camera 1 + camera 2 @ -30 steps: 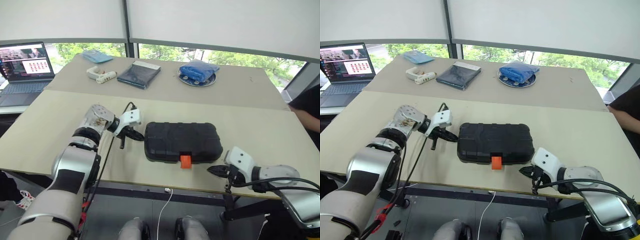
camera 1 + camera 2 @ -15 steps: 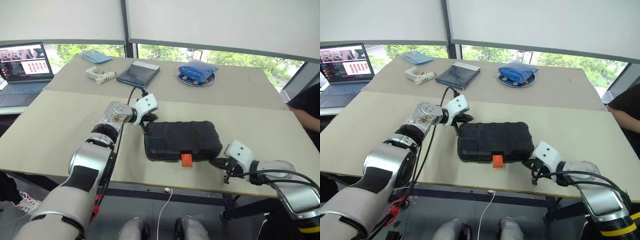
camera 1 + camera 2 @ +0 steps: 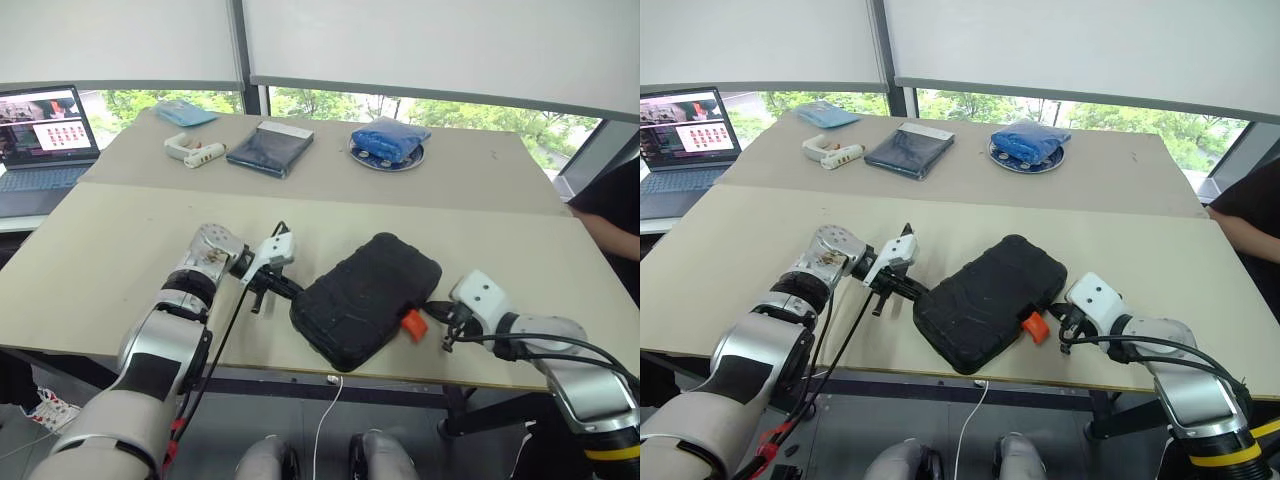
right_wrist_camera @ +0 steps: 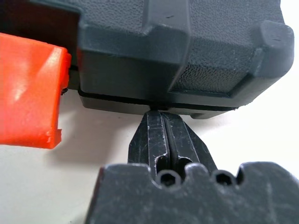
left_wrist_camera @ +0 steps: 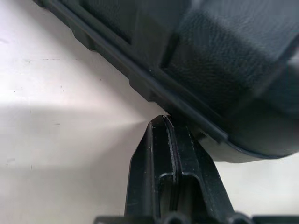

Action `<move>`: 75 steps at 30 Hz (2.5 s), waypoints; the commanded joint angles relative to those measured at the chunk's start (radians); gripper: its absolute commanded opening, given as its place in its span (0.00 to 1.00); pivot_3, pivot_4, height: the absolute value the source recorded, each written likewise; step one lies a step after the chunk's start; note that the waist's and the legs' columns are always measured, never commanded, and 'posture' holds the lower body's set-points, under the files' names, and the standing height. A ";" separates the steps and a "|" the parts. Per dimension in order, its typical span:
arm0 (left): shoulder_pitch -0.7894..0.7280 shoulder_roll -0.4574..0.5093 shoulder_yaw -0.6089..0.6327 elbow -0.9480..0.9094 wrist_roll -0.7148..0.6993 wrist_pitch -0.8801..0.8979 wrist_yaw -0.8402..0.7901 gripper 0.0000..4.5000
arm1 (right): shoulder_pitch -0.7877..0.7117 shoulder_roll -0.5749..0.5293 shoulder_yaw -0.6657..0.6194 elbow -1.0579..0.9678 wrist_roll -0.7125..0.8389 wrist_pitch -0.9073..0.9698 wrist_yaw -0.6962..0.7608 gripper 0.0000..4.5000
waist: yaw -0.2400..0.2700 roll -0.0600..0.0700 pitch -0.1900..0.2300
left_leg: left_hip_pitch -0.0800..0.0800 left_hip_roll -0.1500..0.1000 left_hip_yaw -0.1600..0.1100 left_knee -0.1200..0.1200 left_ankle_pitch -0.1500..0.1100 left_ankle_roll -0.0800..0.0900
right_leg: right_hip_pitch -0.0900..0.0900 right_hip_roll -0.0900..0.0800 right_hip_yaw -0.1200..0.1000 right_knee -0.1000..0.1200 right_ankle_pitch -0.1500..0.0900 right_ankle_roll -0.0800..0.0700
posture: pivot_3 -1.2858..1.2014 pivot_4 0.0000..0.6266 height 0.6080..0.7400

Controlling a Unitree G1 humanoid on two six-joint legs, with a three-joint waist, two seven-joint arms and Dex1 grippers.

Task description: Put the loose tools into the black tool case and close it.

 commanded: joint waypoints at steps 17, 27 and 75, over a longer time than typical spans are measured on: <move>0.013 -0.210 -0.066 -0.200 0.004 0.070 0.216 0.00 | 0.217 0.012 -0.109 -0.388 0.102 0.163 -0.054 0.01 | 0.017 0.000 0.000 | 0.003 0.001 -0.002 0.002 -0.001 0.002 | 0.005 0.002 0.000 -0.001 -0.003 0.007 | 0.52 0.24 0.84; 0.055 -0.193 -0.131 -0.238 0.025 -0.037 0.191 0.00 | 0.159 0.067 -0.014 -0.274 0.053 0.126 -0.106 0.01 | 0.022 0.001 -0.001 | 0.005 0.000 -0.002 0.002 -0.002 0.003 | 0.006 0.000 0.000 -0.001 -0.003 0.006 | 0.52 0.24 0.84; 0.177 0.557 0.069 -0.696 -0.484 0.573 -0.012 1.00 | 0.225 -0.431 -0.771 0.049 0.548 0.293 0.658 1.00 | 0.031 0.007 -0.006 | 0.008 0.001 -0.003 -0.008 -0.003 0.002 | 0.010 0.000 0.000 -0.013 -0.002 0.005 | 0.52 0.24 0.84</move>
